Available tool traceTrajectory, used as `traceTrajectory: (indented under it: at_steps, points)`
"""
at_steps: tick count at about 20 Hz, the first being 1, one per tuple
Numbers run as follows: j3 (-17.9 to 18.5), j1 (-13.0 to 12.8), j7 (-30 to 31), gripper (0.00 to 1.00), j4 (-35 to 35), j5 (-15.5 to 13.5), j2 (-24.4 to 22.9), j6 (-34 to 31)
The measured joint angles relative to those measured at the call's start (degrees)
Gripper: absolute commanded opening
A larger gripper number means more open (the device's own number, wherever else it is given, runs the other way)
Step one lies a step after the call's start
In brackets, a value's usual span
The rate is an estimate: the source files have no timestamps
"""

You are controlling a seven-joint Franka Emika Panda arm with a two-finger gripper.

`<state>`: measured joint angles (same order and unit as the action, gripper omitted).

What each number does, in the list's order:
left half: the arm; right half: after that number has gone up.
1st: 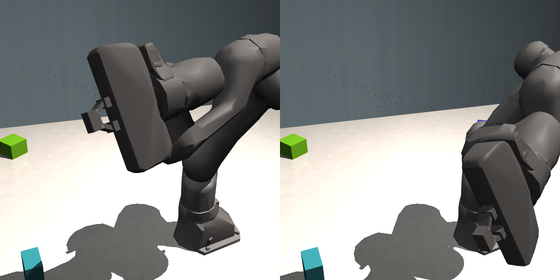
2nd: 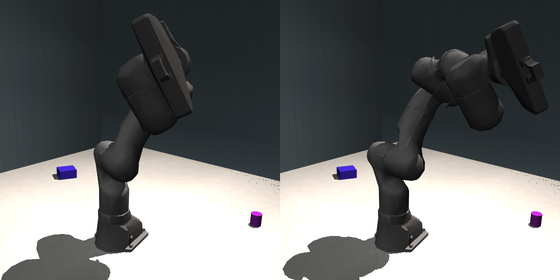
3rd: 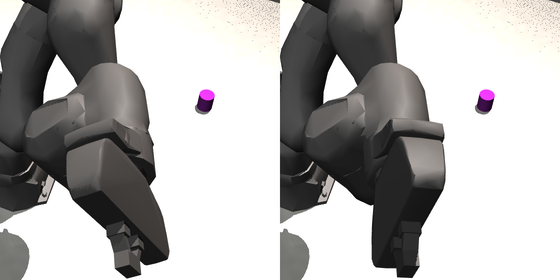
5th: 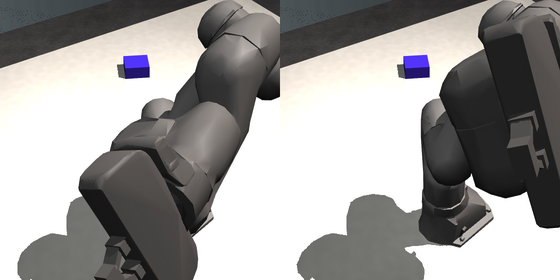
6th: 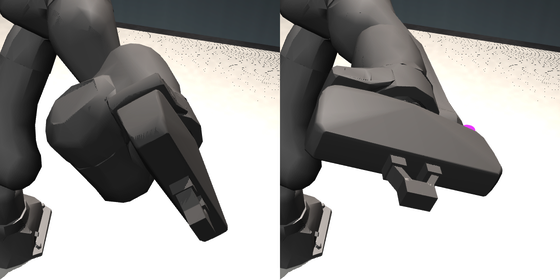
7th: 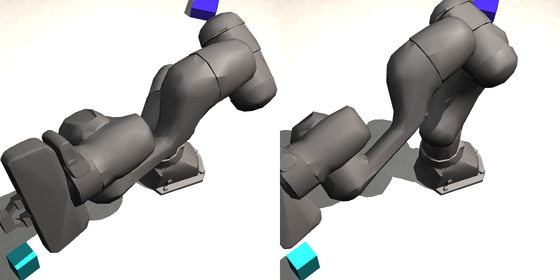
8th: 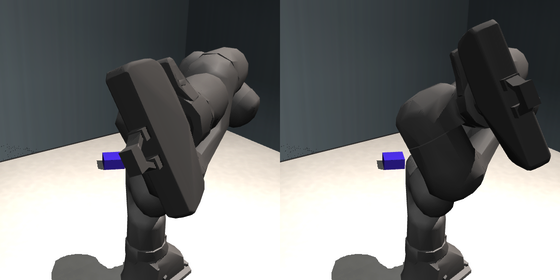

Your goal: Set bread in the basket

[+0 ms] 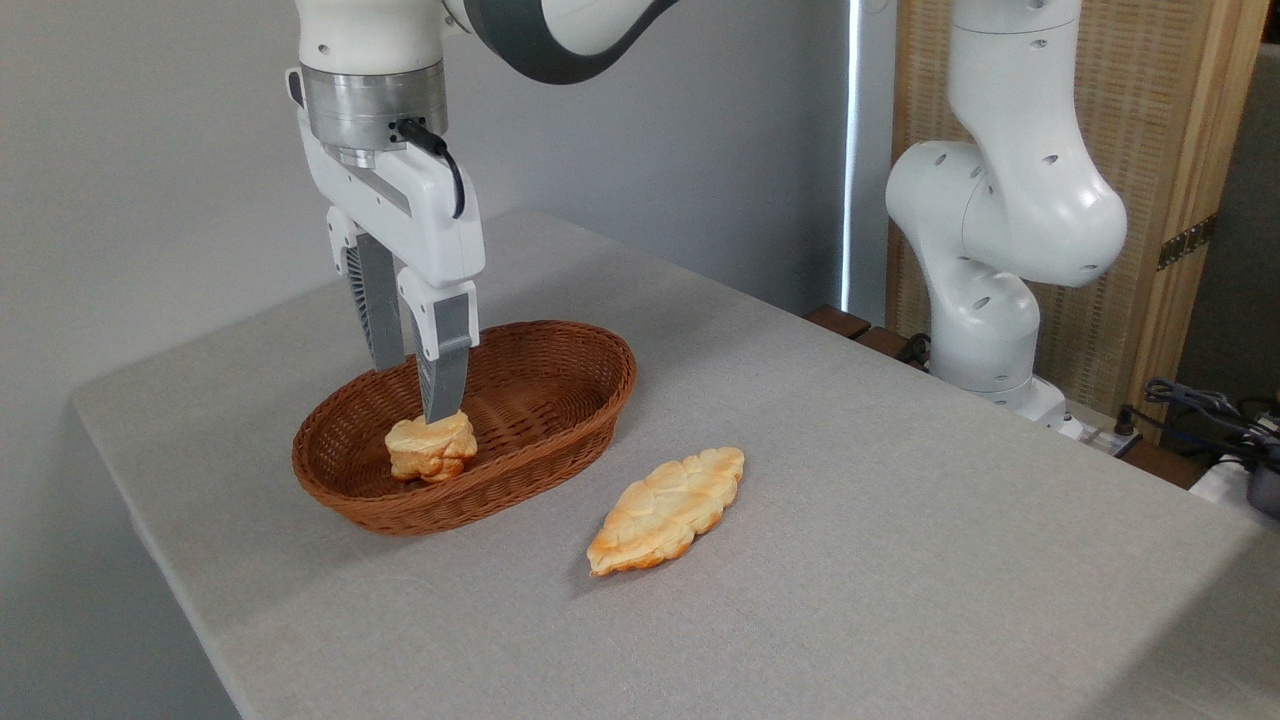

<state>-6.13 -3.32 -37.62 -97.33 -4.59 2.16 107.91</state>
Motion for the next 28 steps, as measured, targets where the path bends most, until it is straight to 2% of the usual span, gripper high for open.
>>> traceTrajectory:
  at_steps: [6,28]
  points:
    - [-1.1,-0.6,0.5,1.00,0.0,1.2,-0.7,-2.0]
    - [-0.2,0.0,0.5,1.00,-0.3,1.4,-0.8,-4.0]
